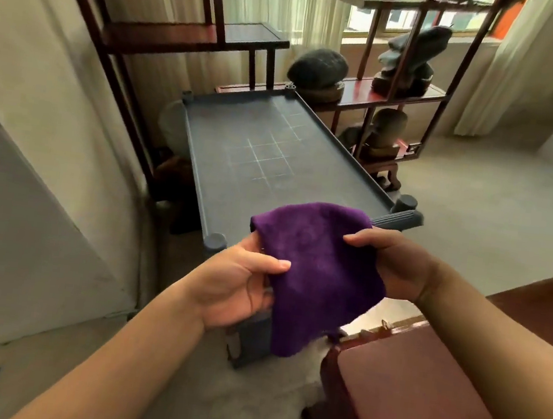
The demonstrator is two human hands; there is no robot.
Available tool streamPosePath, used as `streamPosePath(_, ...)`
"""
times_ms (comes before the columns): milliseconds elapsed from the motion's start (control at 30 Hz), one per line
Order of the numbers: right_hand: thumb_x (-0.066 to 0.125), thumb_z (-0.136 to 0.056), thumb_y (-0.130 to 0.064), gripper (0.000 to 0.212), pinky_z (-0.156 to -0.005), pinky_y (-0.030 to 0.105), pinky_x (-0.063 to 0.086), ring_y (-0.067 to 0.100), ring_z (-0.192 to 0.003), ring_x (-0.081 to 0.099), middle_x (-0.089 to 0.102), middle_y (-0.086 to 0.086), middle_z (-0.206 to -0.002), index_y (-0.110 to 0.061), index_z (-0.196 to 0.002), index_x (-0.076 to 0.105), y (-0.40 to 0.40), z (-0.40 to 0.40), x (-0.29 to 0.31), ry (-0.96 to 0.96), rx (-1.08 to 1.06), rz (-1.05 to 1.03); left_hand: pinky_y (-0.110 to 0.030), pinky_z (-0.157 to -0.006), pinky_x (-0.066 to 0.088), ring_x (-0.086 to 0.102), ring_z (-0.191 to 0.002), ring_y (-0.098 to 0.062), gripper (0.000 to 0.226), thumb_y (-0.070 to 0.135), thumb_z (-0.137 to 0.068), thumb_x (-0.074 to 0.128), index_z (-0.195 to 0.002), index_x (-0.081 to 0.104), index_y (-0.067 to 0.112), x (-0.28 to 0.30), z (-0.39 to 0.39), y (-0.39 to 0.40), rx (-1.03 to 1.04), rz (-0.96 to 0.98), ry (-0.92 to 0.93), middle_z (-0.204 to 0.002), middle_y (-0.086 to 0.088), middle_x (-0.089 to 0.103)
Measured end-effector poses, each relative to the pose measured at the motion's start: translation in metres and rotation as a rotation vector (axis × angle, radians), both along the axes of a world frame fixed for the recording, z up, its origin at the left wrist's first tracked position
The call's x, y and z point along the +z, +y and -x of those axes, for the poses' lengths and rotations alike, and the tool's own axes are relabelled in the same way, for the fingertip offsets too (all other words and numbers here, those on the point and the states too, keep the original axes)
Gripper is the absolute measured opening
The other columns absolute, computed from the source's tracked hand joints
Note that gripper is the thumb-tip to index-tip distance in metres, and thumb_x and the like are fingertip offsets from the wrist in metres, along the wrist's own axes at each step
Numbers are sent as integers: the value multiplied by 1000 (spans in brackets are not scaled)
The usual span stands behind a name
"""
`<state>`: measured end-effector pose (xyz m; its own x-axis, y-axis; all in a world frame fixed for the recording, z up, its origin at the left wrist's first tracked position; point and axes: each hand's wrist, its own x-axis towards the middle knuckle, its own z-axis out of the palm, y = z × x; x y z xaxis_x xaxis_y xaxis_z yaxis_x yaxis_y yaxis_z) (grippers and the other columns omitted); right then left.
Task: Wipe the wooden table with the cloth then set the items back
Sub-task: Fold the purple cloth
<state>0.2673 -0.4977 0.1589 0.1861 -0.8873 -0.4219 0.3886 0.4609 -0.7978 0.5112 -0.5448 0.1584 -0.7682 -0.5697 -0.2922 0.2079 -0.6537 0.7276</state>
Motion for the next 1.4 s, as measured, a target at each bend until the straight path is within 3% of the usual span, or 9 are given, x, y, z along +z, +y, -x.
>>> streamPosePath(200, 51, -86, -7, 30, -87, 46, 57, 33, -96, 67, 68, 18, -108, -7, -107, 72, -53, -3, 3, 42, 28, -17, -41, -84, 57, 67, -102, -28, 71, -9, -71, 59, -135, 56, 21, 7, -2, -38, 75, 42, -73, -125, -13, 66)
streamPosePath(400, 57, -79, -6, 22, -76, 42, 60, 31, -82, 72, 72, 17, -94, -5, -97, 71, -88, -4, -15, 110, 32, -127, -34, -69, 61, 70, -81, -22, 43, -8, -85, 53, -121, 61, 15, -7, 8, -67, 150, -42, -223, -96, -8, 72)
streamPosePath(567, 53, -85, -1, 18, -72, 42, 61, 30, -73, 72, 72, 18, -85, -3, -87, 70, -106, -12, -26, 252, 48, -227, -34, -62, 61, 66, -80, -24, 33, -10, -88, 46, -112, 60, 8, -25, 8, -80, 206, -126, -375, -99, -13, 64)
streamPosePath(733, 60, -84, 8, 29, -78, 49, 59, 35, -89, 71, 69, 25, -108, 7, -113, 64, -116, -24, -25, 466, -1, -240, -32, -50, 58, 71, -71, -24, 34, -11, -88, 45, -116, 57, 3, -35, 5, -84, 233, -189, -435, -102, -14, 64)
streamPosePath(833, 68, -78, 5, 28, -79, 54, 58, 37, -90, 71, 70, 26, -107, 1, -105, 69, -120, -33, -23, 680, -104, -185, -34, -49, 58, 74, -62, -24, 33, -11, -88, 45, -117, 55, 1, -36, 5, -86, 234, -182, -453, -108, -17, 64)
streamPosePath(1033, 75, -78, -16, 67, -95, 35, 49, 28, -121, 55, 55, 11, -140, -6, -140, 51, -117, -31, -22, 1162, -50, -30, -37, -50, 59, 73, -60, -28, 16, -7, -89, 44, -96, 57, -1, -36, 6, -86, 216, -111, -520, -94, -18, 66)
streamPosePath(1233, 62, -86, -27, 55, -100, 36, 44, 25, -123, 55, 58, 7, -139, -12, -139, 54, -105, -33, -23, 1316, -51, 49, -58, -86, 54, 72, -83, -48, 11, 11, -88, 53, -98, 54, 11, -29, 1, -84, 86, 13, -661, -97, -18, 67)
streamPosePath(1300, 57, -90, -29, 52, -105, 38, 42, 25, -124, 54, 58, 7, -138, -14, -140, 52, -100, -34, -18, 1383, -43, 96, -54, -86, 55, 73, -77, -44, 9, 13, -88, 55, -97, 57, 13, -32, -5, -84, 89, 104, -738, -89, -13, 67)
streamPosePath(1400, 54, -92, -29, 49, -104, 41, 45, 23, -120, 57, 61, 7, -136, -16, -139, 53, -89, -34, -11, 1385, -38, 127, -43, -73, 59, 75, -76, -34, 31, 22, -91, 56, -121, 56, 12, -35, -13, -79, 86, 307, -847, -110, -9, 62)
